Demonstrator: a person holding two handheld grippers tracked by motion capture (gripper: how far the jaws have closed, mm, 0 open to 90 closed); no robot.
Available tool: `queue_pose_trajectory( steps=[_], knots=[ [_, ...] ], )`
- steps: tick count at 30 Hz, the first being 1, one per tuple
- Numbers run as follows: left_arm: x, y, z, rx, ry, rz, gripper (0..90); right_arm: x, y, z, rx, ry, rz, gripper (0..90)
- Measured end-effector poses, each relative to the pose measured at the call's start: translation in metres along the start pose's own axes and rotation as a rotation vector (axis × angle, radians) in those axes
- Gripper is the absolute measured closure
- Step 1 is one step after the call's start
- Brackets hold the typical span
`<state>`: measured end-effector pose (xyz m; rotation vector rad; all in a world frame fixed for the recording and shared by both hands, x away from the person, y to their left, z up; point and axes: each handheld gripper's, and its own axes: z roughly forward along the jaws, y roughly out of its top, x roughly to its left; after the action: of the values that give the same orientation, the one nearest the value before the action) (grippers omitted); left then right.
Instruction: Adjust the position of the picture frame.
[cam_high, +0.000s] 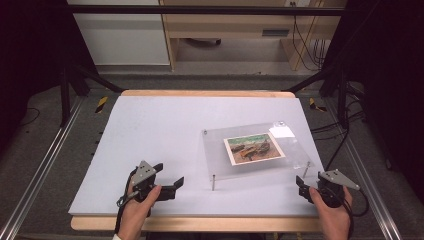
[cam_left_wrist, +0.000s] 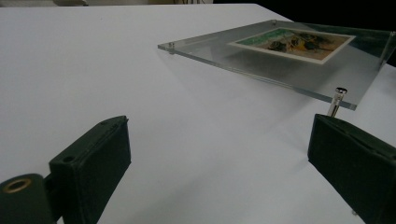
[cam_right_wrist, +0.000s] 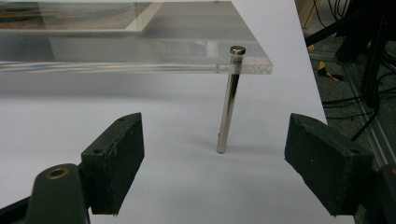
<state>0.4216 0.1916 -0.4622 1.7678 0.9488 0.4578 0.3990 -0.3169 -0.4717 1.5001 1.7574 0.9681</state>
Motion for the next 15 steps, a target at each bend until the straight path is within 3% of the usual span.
queue_pose_trajectory(
  steps=[6, 15],
  knots=[
    [-0.011, -0.001, 0.003, 0.019, -0.028, 0.048, 5.2, -0.005, -0.001, 0.005, 0.012, -0.011, 0.026, 21.0],
    [-0.028, -0.003, 0.009, 0.038, -0.069, 0.090, 5.2, -0.013, 0.000, 0.012, 0.005, -0.009, 0.039, 28.4]
  ],
)
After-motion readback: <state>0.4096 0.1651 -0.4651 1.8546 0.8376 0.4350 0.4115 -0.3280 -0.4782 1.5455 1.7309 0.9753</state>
